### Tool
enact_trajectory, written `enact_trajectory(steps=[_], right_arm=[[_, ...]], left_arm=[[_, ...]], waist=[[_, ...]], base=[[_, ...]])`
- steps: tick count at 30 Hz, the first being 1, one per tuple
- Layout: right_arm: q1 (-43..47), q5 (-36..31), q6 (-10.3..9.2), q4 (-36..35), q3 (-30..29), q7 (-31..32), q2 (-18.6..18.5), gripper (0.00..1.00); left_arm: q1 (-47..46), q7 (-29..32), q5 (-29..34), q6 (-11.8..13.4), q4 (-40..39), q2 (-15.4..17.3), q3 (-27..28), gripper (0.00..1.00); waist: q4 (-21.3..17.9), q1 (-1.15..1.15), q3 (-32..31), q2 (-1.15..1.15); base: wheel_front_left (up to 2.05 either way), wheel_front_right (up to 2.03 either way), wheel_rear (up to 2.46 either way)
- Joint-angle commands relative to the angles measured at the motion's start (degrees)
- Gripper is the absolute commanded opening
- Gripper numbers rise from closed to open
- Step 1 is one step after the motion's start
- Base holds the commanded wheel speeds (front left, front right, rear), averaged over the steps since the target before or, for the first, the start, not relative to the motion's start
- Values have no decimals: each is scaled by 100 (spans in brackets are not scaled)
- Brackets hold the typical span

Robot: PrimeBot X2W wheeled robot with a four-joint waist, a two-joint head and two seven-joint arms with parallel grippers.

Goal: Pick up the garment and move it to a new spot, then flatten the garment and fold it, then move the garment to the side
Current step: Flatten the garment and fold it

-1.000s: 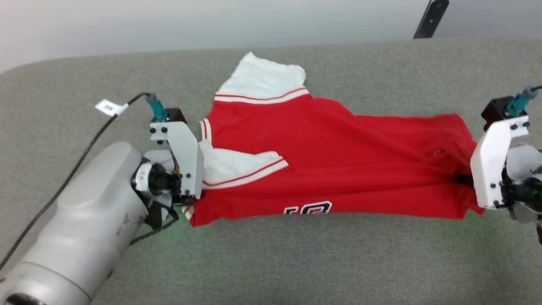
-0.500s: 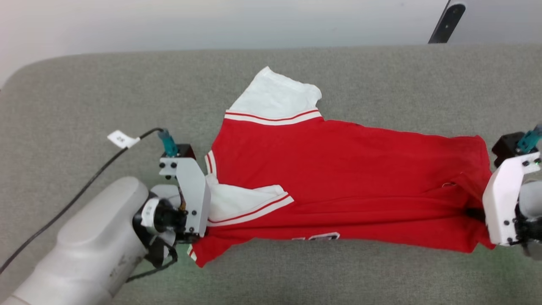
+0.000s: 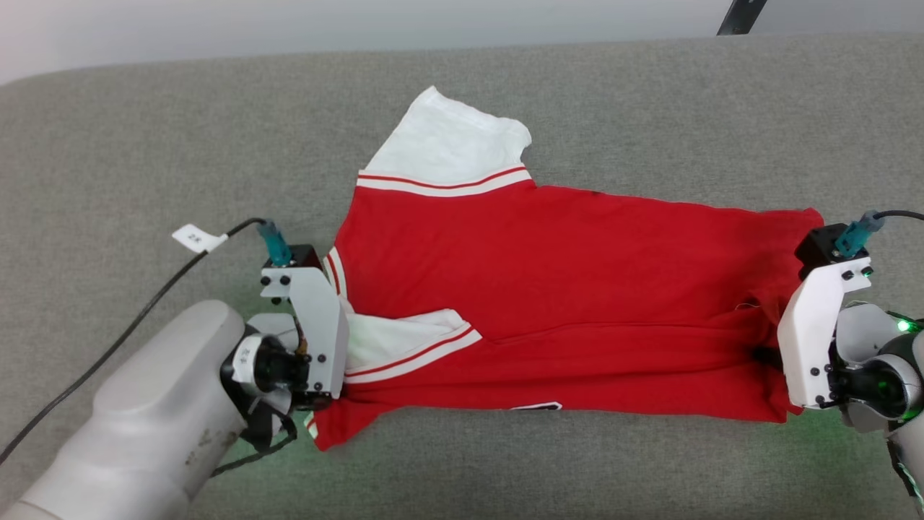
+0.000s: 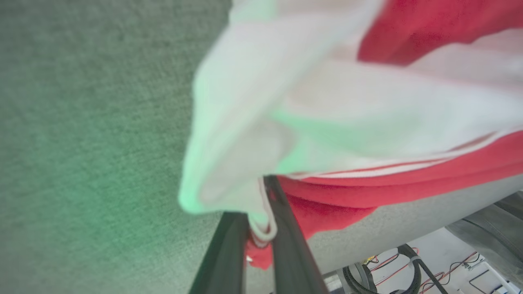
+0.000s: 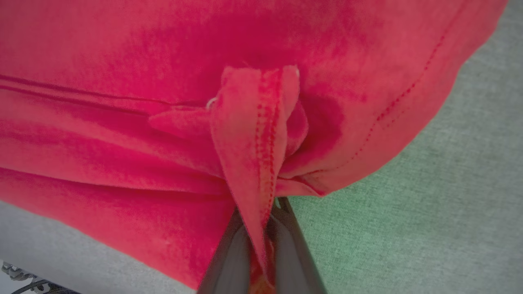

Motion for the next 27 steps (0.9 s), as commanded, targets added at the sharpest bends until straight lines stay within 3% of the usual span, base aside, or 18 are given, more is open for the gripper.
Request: enact_trajectory(steps=[1, 2, 11, 16, 17, 20, 21, 22, 27], right_arm=[[-48, -47, -7, 121, 88, -93, 80, 0], [-64, -40, -7, 190, 113, -130, 91, 0], [11, 39, -8, 757, 303, -431, 1, 0], [100, 85, -8, 1056, 368, -569, 12, 1], [115, 89, -8, 1113, 374, -607, 12, 9], [134, 36, -8, 1239, 424, -735, -6, 44], [152, 23, -8, 1252, 463, -792, -3, 81], [169, 17, -7, 1259, 492, -858, -11, 100], [187, -46, -7, 1370, 467, -1178, -37, 100]], left_arm=[[99, -322, 150, -52, 204, -148, -102, 68], [40, -341, 170, -90, 230, -140, -99, 100], [-354, -178, 339, -241, 7, 179, -105, 100], [-245, -286, 357, -153, -311, 339, -52, 100], [-191, -348, 358, -131, -383, 367, -33, 100], [-7, -674, 297, -130, -622, 394, 90, 100], [71, -825, 301, -103, -678, 418, 145, 100], [159, -985, 322, -144, -754, 446, 181, 100], [523, -1814, 381, -289, -1077, 522, 376, 100]], waist=[[-6, 0, -29, 0], [3, 0, -59, 0], [174, 0, -413, 0], [269, 0, -611, 0], [282, 0, -655, 0], [311, 0, -801, 0], [315, 0, -849, 0], [317, 0, -897, 0], [312, 0, -1087, 0]], base=[[0, 0, 0], [0, 0, 0], [0, 0, 0], [0, 0, 0], [0, 0, 0], [0, 0, 0], [0, 0, 0], [0, 0, 0], [0, 0, 0]])
